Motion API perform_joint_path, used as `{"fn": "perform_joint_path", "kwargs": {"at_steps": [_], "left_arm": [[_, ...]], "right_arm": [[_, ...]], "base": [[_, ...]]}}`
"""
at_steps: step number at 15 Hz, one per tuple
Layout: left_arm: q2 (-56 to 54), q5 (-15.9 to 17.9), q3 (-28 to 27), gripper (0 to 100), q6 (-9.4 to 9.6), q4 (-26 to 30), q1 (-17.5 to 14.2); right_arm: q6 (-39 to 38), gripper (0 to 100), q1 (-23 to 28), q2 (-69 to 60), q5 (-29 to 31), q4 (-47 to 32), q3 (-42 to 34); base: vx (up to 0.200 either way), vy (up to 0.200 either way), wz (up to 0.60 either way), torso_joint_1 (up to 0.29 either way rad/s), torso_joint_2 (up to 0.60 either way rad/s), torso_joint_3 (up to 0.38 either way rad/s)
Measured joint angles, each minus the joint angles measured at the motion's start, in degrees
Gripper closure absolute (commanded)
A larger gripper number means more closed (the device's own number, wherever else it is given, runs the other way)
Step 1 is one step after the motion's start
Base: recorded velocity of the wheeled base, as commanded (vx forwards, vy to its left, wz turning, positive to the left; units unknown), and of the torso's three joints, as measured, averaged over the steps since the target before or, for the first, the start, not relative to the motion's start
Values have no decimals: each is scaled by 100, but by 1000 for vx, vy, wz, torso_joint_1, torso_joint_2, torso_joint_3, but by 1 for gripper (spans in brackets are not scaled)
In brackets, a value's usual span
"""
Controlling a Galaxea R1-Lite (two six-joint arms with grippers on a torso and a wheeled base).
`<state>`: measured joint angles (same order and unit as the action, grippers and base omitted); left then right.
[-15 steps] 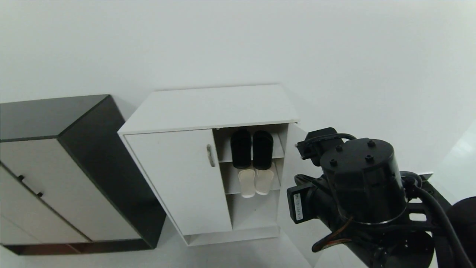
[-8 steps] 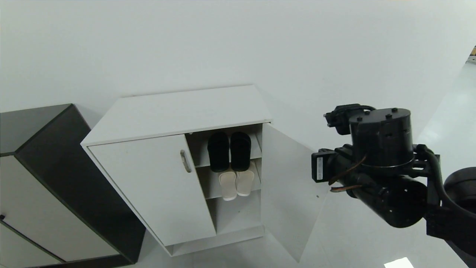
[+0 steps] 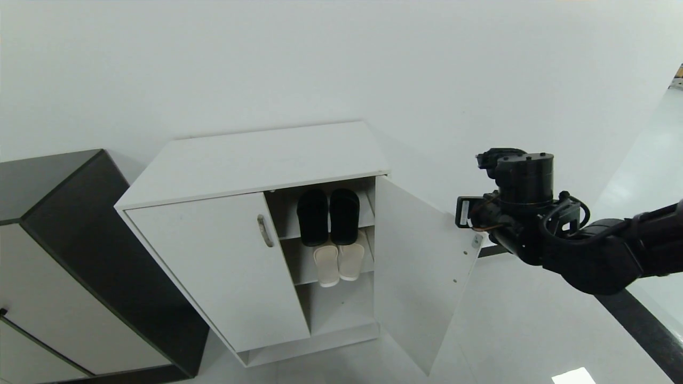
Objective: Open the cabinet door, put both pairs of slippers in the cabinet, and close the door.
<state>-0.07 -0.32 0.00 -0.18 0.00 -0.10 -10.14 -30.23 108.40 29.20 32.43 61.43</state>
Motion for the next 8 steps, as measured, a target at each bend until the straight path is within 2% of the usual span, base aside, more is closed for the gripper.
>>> {"fn": "perform_joint_path", "kwargs": {"at_steps": [3,8], "left_arm": [[0,0,0,100,2,0,2],[0,0,0,100,2,0,0]], "right_arm": [[-11,100,195,358,-22,6,180],[-15,100,149,489,-20,9,183]], "base": [[0,0,0,0,0,0],[0,0,0,0,0,0]]}}
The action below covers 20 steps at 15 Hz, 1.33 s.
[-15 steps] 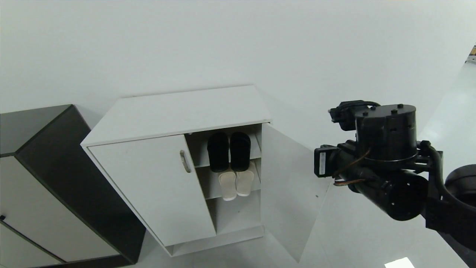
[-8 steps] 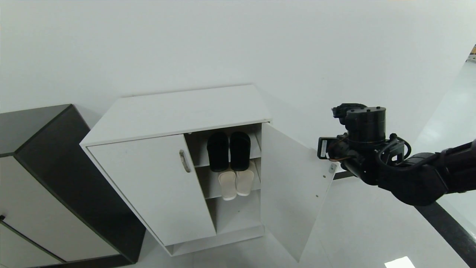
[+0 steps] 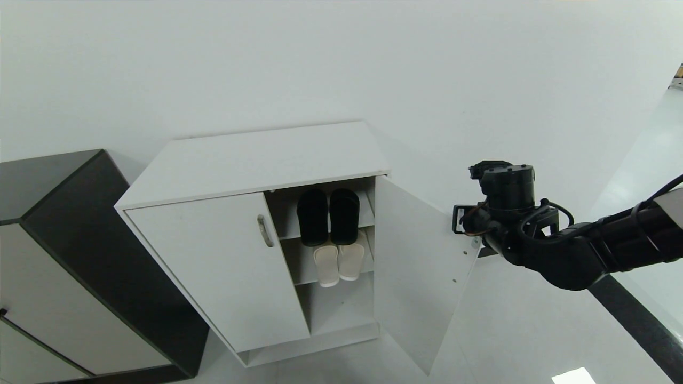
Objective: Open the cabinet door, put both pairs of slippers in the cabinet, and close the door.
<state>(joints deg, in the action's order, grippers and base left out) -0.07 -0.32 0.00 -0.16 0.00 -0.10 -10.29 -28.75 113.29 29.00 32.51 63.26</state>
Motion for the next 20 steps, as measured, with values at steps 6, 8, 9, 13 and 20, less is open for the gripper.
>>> {"fn": "perform_joint_path", "kwargs": {"at_steps": [6,8,9,13,20], "left_arm": [[0,0,0,100,0,0,5],[0,-1,0,100,0,0,0],[0,-1,0,100,0,0,2],[0,-1,0,100,0,0,2],[0,-1,0,100,2,0,2]], "right_arm": [[2,100,-416,-135,17,-2,-271],[0,100,-725,-245,45,-5,-433],[0,100,-879,-310,48,-5,-513],[2,100,-1474,-649,20,0,-857],[263,100,-1897,-1167,-825,418,-1552]], "base": [[0,0,0,0,0,0],[0,0,0,0,0,0],[0,0,0,0,0,0],[0,0,0,0,0,0],[0,0,0,0,0,0]]}}
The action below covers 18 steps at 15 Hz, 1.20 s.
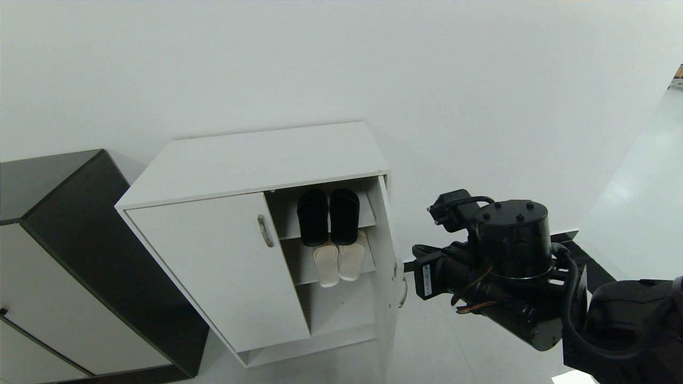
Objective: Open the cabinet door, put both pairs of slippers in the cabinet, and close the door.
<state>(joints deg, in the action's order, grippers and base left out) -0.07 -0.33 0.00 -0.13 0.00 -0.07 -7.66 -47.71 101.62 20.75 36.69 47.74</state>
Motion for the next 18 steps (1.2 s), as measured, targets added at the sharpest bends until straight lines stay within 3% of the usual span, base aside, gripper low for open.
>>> {"fn": "perform_joint_path", "kwargs": {"at_steps": [2,7,12,18], "left_arm": [[0,0,0,100,-2,0,0],[0,-5,-2,100,-9,-5,-9],[0,-10,0,100,-9,0,-2],[0,-10,0,100,-11,0,-2]], "right_arm": [[110,100,-7,-27,-9,234,-122],[126,100,-60,-38,0,294,-172],[180,100,-46,-50,32,343,-177],[828,100,190,-143,451,345,-341]], "base": [[0,0,0,0,0,0],[0,0,600,1,3,4],[0,0,0,0,0,0],[0,0,0,0,0,0]]}}
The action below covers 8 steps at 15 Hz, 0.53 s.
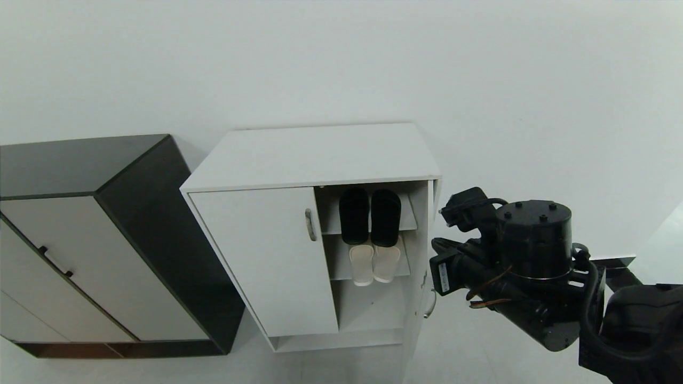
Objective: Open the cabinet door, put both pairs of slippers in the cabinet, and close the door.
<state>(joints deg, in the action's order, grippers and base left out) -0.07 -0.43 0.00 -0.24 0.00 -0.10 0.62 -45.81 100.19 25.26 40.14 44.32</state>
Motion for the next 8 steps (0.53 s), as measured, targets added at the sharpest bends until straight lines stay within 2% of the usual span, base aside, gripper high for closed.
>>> {"fn": "perform_joint_path", "kwargs": {"at_steps": [4,8], "left_arm": [[0,0,0,100,2,0,0],[0,0,0,100,4,0,0]], "right_arm": [[35,100,83,-20,46,-410,-87],[20,100,113,93,41,-402,-78]], "base": [[0,0,0,0,0,0],[0,0,0,0,0,0]]}}
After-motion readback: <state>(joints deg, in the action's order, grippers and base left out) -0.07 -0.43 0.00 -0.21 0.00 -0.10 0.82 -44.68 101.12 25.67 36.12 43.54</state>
